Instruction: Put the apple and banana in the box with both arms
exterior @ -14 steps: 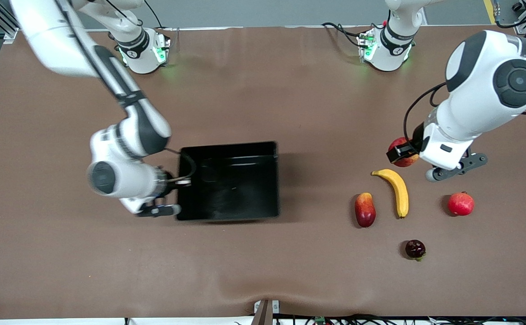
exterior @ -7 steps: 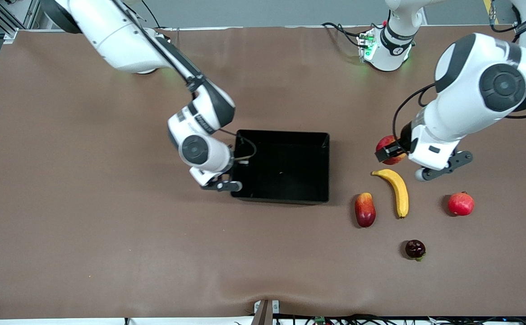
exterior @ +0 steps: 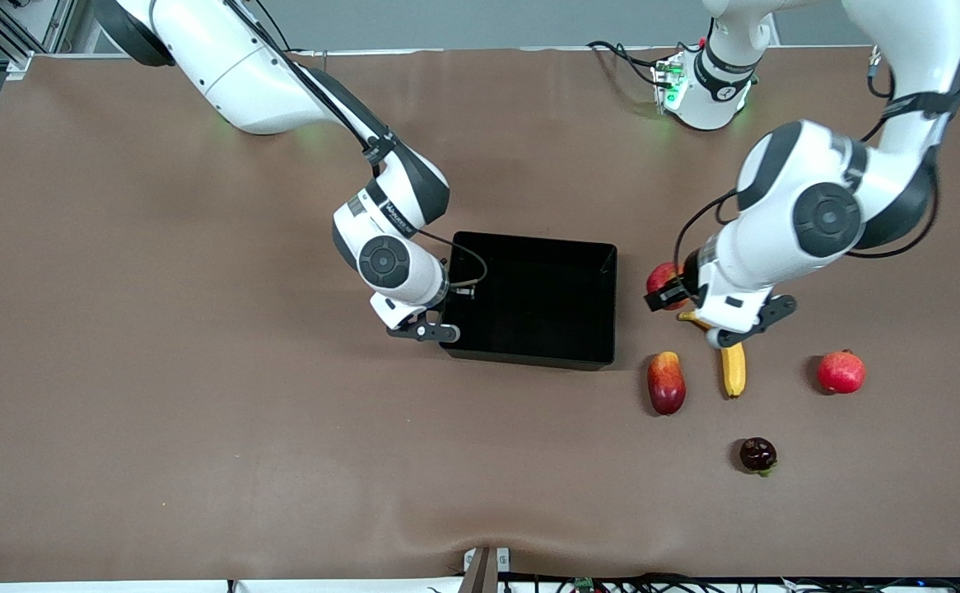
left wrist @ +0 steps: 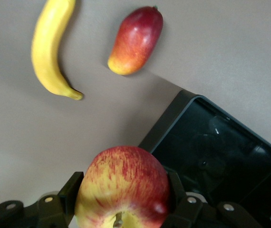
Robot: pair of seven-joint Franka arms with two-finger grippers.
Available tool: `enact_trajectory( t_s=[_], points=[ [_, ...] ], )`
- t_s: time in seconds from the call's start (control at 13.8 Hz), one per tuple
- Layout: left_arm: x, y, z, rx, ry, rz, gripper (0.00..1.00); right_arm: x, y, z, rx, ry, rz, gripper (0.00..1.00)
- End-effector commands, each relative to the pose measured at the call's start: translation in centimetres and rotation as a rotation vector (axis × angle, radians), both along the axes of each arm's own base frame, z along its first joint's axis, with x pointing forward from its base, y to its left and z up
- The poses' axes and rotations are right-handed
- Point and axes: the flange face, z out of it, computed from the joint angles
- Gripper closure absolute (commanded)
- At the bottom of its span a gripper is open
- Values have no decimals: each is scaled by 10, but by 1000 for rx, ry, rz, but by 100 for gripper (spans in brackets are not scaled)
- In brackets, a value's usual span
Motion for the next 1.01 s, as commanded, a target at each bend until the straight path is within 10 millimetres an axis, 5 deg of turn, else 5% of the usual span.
enact_trajectory(
  t_s=[0.0,0.14,0.36,0.94],
  points=[
    [-14,-37,-17,-2,-5,51,100,25,-32,65,28,-54,-64,0],
    [-20,-62,-34,-16,4,75,100,46,-77,104,19,-59,-104,0],
    [-25,-92,-64,-46,15,110,100,52,-127,175,11,-104,-100,0],
    [-37,-124,-162,43,6,69,100,64,-360,274,-46,-151,78,0]
  ],
)
